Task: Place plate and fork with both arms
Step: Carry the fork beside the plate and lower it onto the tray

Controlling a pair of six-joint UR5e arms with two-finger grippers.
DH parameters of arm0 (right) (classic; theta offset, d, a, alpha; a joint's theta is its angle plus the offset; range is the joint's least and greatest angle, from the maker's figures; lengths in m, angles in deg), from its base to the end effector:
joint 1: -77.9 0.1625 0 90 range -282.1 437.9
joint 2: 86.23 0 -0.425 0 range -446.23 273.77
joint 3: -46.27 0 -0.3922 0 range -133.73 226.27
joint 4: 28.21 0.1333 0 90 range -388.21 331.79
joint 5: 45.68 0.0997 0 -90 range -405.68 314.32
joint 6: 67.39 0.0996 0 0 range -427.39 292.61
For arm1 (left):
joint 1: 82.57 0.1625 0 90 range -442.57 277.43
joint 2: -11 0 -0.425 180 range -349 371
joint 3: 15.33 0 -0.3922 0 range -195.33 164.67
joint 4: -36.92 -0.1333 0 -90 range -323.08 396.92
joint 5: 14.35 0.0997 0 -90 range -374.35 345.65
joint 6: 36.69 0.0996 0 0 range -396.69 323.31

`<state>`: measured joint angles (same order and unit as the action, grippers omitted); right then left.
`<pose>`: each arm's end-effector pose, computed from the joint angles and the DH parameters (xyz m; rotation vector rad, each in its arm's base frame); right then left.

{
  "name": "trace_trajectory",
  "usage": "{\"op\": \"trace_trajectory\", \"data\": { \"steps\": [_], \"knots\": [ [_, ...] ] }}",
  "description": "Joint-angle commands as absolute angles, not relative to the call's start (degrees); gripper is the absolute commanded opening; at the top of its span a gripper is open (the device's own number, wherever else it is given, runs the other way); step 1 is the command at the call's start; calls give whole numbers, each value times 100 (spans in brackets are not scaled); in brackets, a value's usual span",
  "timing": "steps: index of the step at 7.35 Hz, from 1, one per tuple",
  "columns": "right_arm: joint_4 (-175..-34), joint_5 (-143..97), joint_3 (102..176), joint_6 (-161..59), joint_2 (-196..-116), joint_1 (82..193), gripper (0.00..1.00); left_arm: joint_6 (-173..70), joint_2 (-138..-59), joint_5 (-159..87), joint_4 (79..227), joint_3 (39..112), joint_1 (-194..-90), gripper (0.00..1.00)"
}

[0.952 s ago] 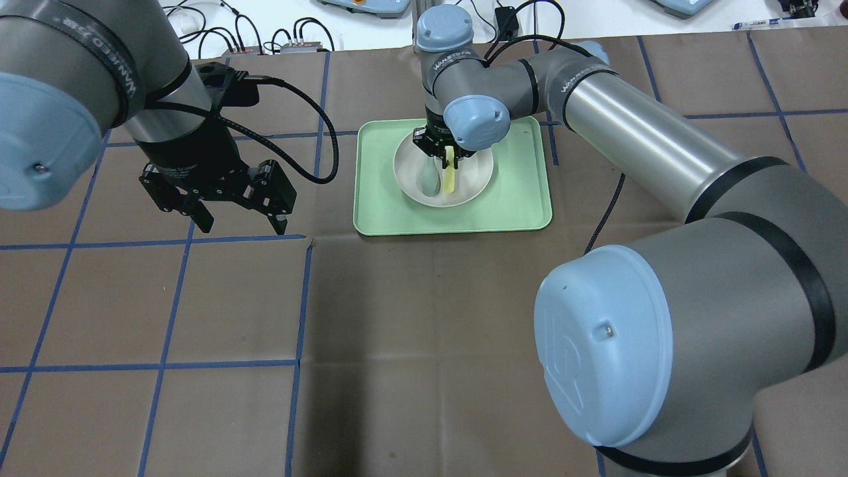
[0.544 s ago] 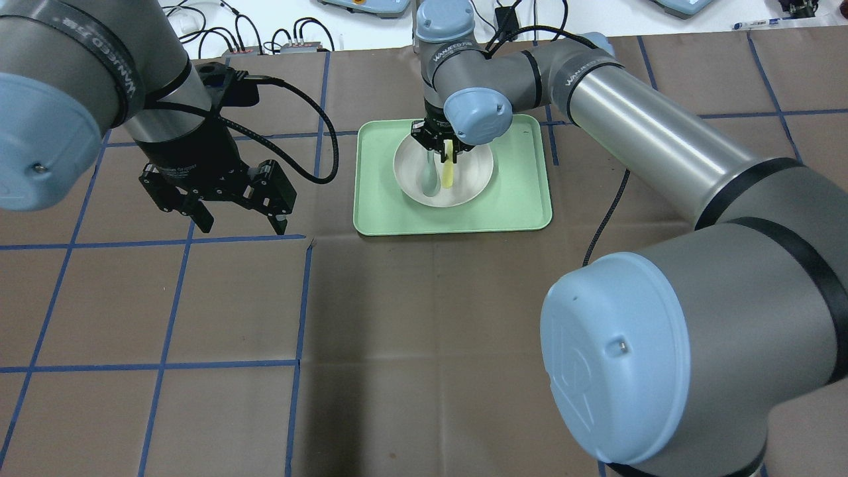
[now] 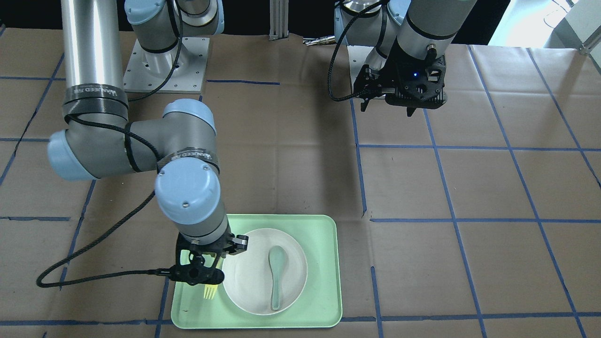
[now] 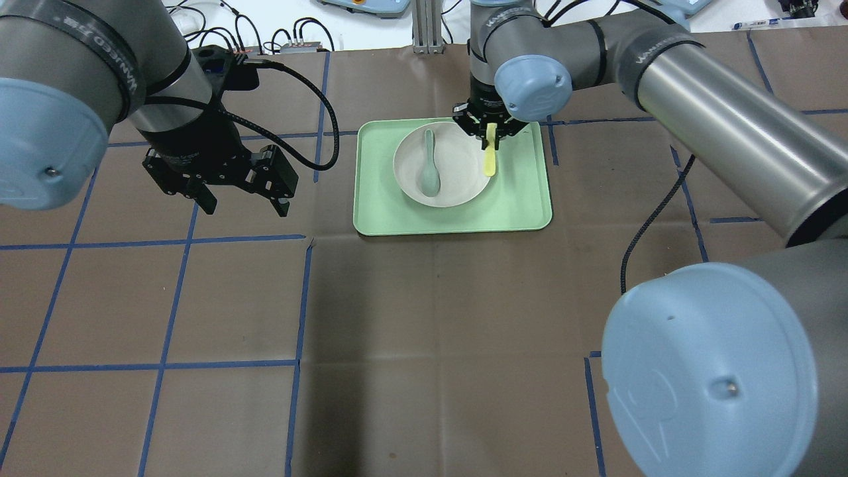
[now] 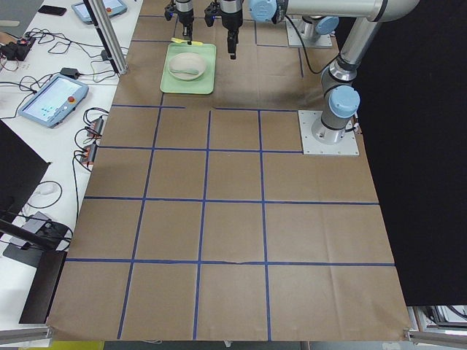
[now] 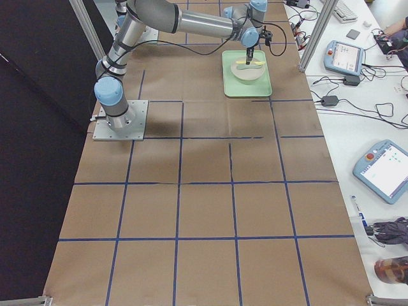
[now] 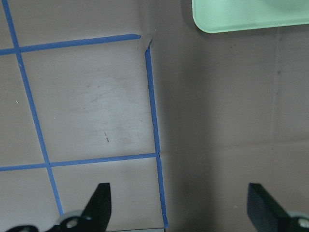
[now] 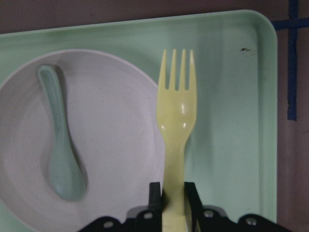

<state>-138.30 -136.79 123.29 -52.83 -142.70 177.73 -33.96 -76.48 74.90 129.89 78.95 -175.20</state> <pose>0.2491 -0.6682 0.2787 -0.1287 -3.1183 -0.0059 -0.1558 -0.4578 0.4676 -0.1453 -3.1224 -0.1291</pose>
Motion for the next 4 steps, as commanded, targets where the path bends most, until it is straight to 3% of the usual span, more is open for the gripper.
{"op": "trace_trajectory", "data": {
  "steps": [1,4],
  "knots": [
    [-14575,-13656,12887,-5884,-14302,17406,2,-3388,-7653,7486,12964,7888,-17529,100],
    [-15020,-13639,12941,-5895,-13748,17414,2,-3362,-7610,7512,12964,7888,-17538,100]
  ]
}}
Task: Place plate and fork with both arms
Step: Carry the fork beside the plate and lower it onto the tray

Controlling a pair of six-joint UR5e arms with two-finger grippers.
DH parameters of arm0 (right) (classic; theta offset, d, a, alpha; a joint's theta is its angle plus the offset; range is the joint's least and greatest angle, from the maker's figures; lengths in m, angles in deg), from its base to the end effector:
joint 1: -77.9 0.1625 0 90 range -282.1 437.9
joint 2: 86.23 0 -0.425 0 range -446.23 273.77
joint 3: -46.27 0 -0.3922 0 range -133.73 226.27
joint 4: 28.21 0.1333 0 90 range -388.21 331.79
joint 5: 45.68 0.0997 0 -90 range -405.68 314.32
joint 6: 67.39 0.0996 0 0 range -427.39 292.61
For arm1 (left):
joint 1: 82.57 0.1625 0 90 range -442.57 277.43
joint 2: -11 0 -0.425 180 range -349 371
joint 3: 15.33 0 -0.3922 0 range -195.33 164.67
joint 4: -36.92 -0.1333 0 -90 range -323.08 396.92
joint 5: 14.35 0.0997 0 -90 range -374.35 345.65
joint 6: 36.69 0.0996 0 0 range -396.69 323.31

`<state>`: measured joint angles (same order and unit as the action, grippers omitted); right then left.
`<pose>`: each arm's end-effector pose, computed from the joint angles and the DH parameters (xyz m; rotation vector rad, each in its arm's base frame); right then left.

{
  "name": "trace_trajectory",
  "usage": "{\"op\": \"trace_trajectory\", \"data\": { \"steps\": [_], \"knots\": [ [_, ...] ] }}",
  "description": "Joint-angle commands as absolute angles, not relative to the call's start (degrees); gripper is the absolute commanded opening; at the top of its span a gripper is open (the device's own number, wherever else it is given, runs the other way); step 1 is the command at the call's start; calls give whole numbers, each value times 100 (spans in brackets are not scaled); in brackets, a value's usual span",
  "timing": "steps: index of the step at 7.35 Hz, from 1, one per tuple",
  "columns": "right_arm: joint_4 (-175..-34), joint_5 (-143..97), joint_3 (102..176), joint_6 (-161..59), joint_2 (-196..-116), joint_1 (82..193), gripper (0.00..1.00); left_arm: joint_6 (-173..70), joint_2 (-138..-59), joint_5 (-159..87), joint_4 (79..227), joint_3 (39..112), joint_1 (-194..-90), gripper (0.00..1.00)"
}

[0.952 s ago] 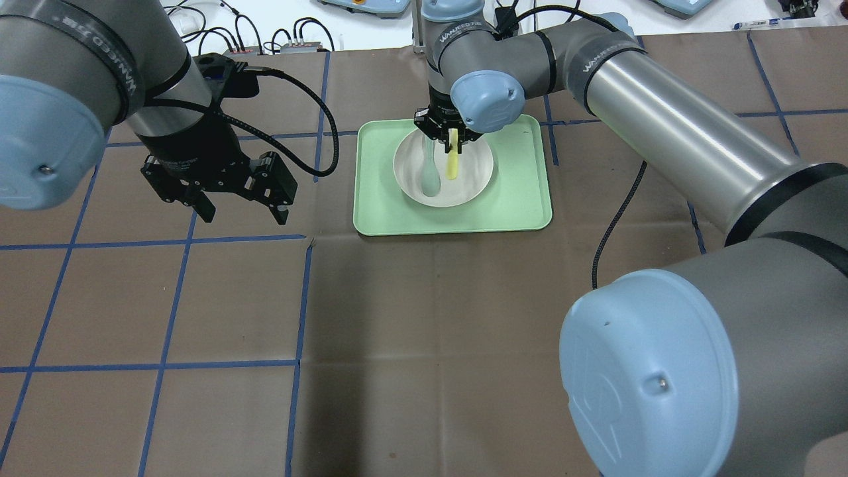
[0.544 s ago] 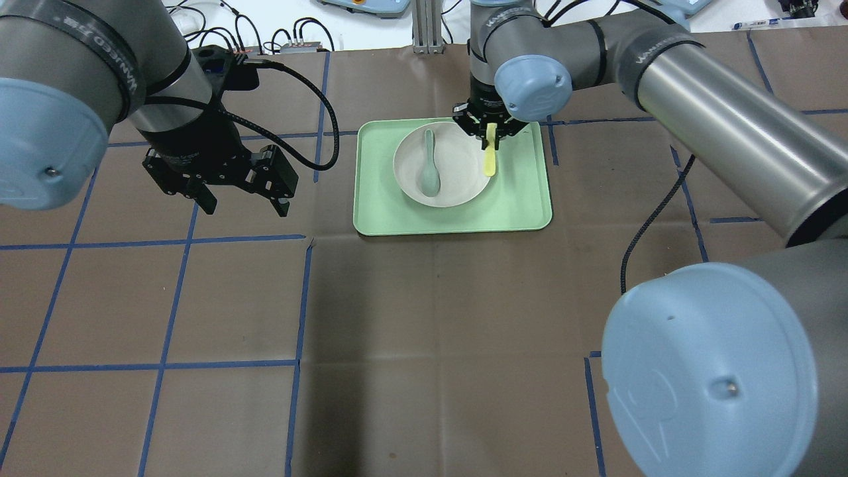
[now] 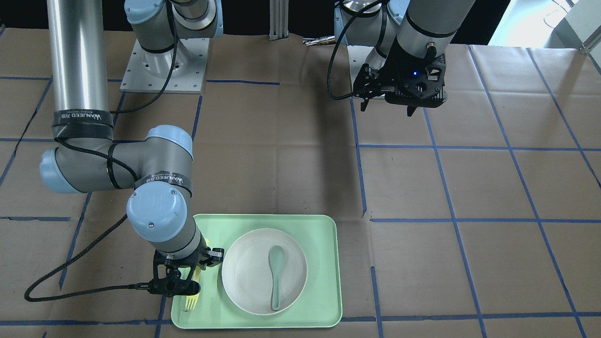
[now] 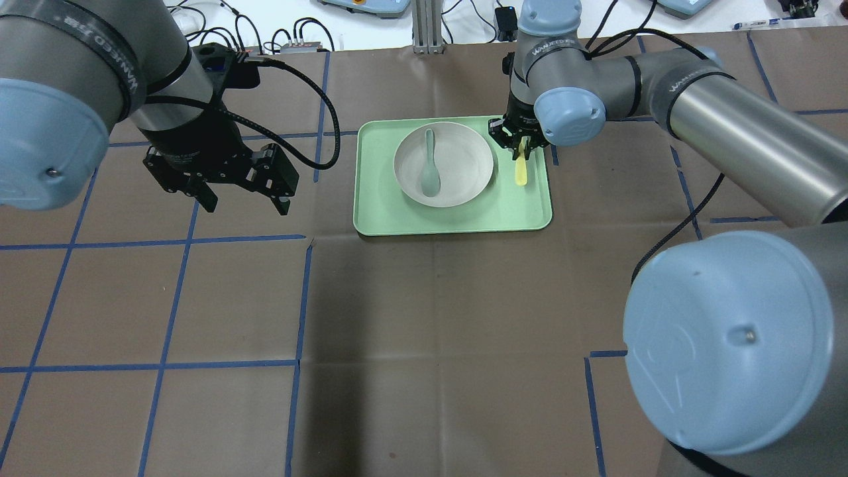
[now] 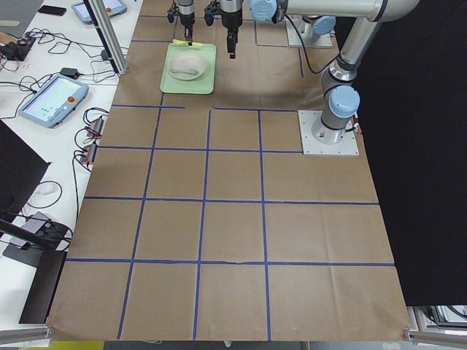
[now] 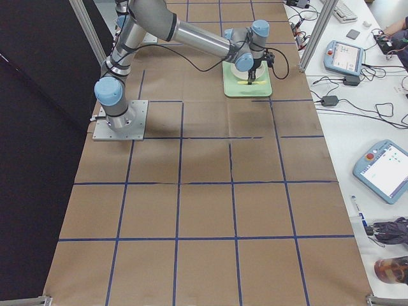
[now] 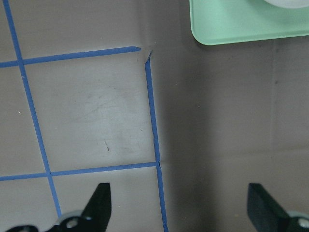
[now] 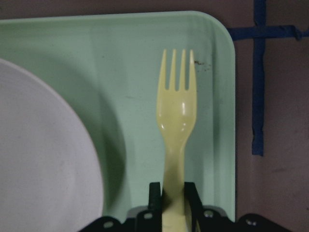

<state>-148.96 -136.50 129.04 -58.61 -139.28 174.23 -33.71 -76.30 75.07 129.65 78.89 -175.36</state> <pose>0.2080 -0.6788 0.2099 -0.0671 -3.1289 0.0308 -0.1567 -0.4570 0.4699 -0.1569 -3.1253 -0.1161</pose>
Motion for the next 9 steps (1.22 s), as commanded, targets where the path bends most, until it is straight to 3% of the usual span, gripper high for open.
{"op": "trace_trajectory", "data": {
  "steps": [1,2,3,4,6,9],
  "knots": [
    [-15012,-13639,12950,-5886,-13764,17423,4,-3362,-7610,7512,12964,7888,-17547,100],
    [-15012,-13656,12959,-5877,-13773,17432,26,-3362,-7618,7512,12964,7888,-17538,100],
    [-15012,-13665,12951,-5886,-13791,17423,84,-3362,-7627,7512,12964,7888,-17547,100],
    [-14916,-13656,12898,-5877,-13808,17388,100,-3362,-7627,7504,12964,7888,-17547,100],
    [-14846,-13621,12959,-5886,-14166,17379,100,-3362,-7636,7504,12964,7888,-17538,100],
    [-13654,-13673,12994,-6550,-15176,17178,100,-3362,-7645,7504,12964,7888,-17538,100]
  ]
}}
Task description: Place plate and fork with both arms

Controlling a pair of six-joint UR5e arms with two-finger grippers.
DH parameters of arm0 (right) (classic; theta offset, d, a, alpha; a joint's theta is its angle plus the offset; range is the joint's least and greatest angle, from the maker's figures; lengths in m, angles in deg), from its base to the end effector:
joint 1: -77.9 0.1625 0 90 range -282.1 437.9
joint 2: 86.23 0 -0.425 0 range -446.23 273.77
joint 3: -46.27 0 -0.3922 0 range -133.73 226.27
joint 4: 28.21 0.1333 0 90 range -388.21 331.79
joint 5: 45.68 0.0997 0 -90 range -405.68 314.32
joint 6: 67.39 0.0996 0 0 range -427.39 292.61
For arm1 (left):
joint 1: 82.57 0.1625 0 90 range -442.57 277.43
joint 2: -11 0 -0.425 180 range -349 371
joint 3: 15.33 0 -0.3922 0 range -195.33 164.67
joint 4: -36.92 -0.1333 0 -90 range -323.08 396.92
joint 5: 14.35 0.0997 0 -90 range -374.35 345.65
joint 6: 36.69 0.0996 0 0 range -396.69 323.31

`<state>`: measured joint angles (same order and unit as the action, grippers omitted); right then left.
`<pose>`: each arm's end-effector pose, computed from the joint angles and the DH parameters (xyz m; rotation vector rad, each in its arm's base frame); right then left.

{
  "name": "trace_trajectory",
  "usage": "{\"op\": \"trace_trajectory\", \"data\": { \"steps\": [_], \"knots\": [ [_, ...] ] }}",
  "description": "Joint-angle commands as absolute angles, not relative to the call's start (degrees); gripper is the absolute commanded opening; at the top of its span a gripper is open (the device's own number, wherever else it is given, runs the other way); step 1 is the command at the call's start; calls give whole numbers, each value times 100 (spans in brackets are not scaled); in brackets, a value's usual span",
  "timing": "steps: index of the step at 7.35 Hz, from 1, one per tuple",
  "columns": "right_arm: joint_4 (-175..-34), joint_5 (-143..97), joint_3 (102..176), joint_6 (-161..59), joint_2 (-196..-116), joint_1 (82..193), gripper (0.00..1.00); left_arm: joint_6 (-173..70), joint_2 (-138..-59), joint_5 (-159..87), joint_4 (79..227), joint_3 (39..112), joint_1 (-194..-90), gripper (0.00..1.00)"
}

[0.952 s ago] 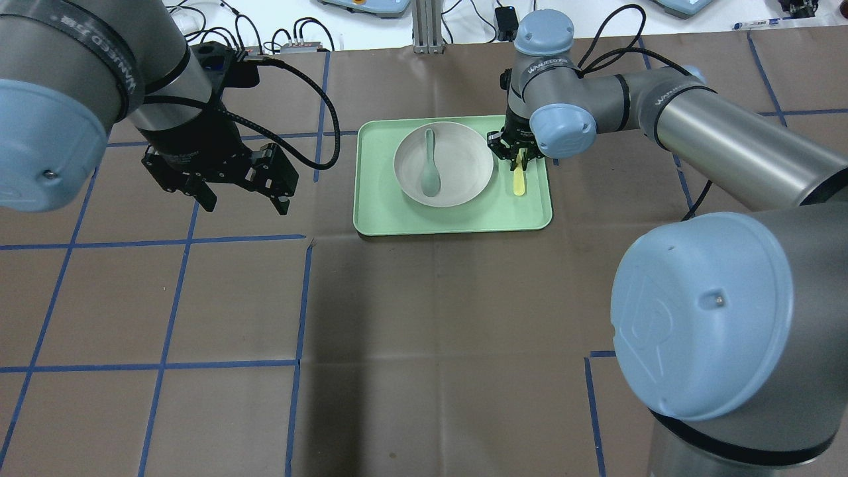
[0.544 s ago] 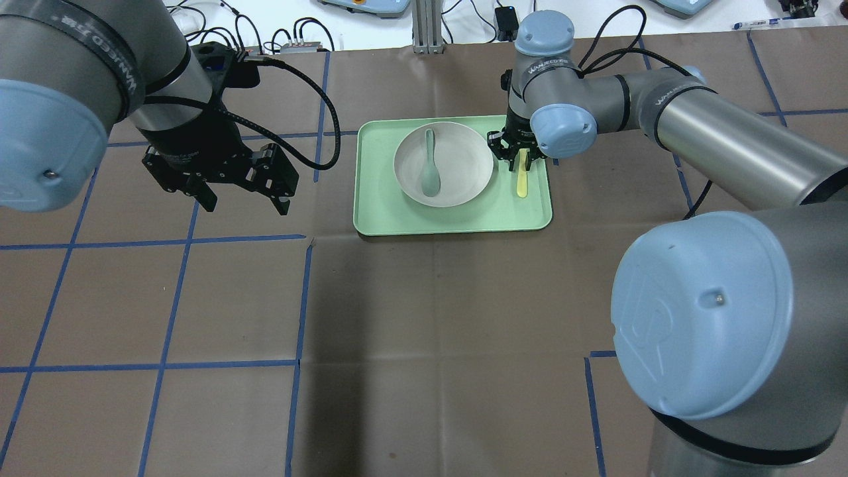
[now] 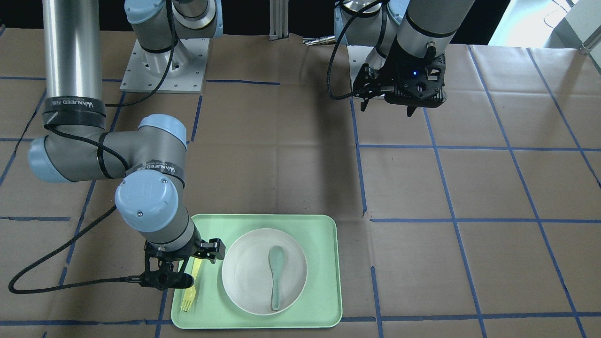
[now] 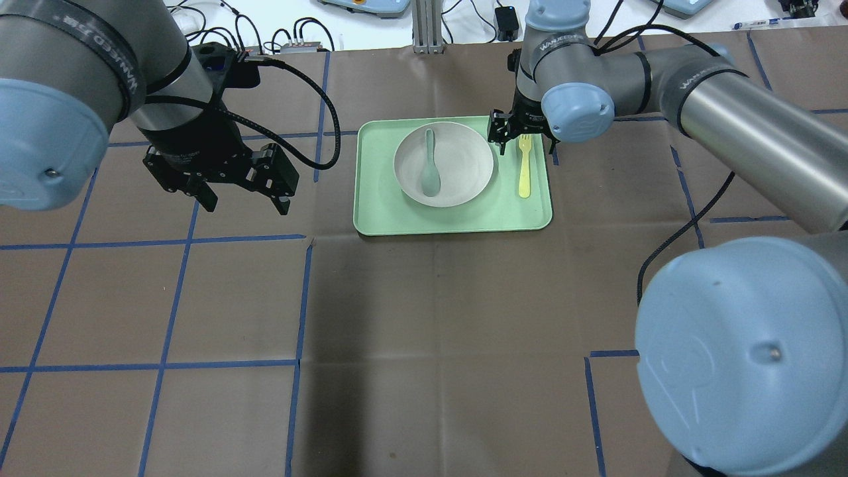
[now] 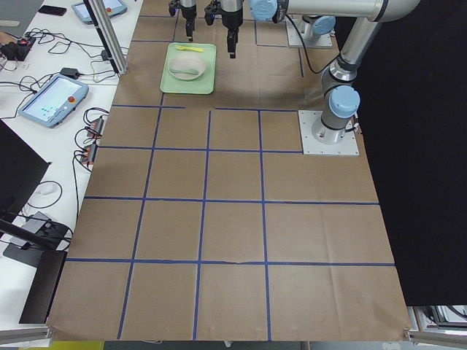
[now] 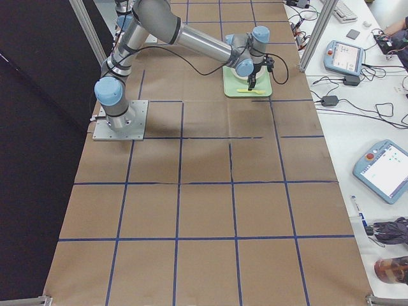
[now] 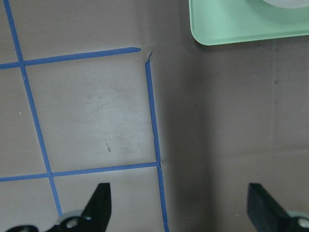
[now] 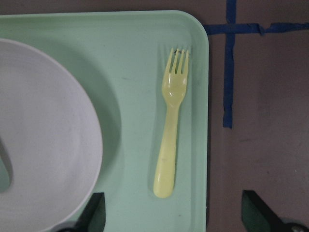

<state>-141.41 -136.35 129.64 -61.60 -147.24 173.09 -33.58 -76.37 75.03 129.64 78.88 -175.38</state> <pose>0.1922 -0.6551 0.2869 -0.0165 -3.1312 0.0246 -0.1570 -0.4574 0.4694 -0.1609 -3.1242 -0.1174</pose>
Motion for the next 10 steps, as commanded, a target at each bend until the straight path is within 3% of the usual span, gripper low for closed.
{"op": "trace_trajectory", "data": {
  "steps": [1,5,8,10],
  "knots": [
    [-13310,-13665,13003,-6798,-15519,16977,100,-3362,-7645,7504,12964,7888,-17538,100],
    [-11351,-13604,13073,-7073,-16838,16755,100,-3362,-7653,7486,12973,7897,-17538,100],
    [-11470,-13586,13844,-7003,-17647,16764,100,-3362,-7653,7486,12973,7897,-17538,100],
    [-11951,-13595,14092,-6993,-17737,16772,100,-3370,-7653,7486,12973,7888,-17538,100]
  ]
}}
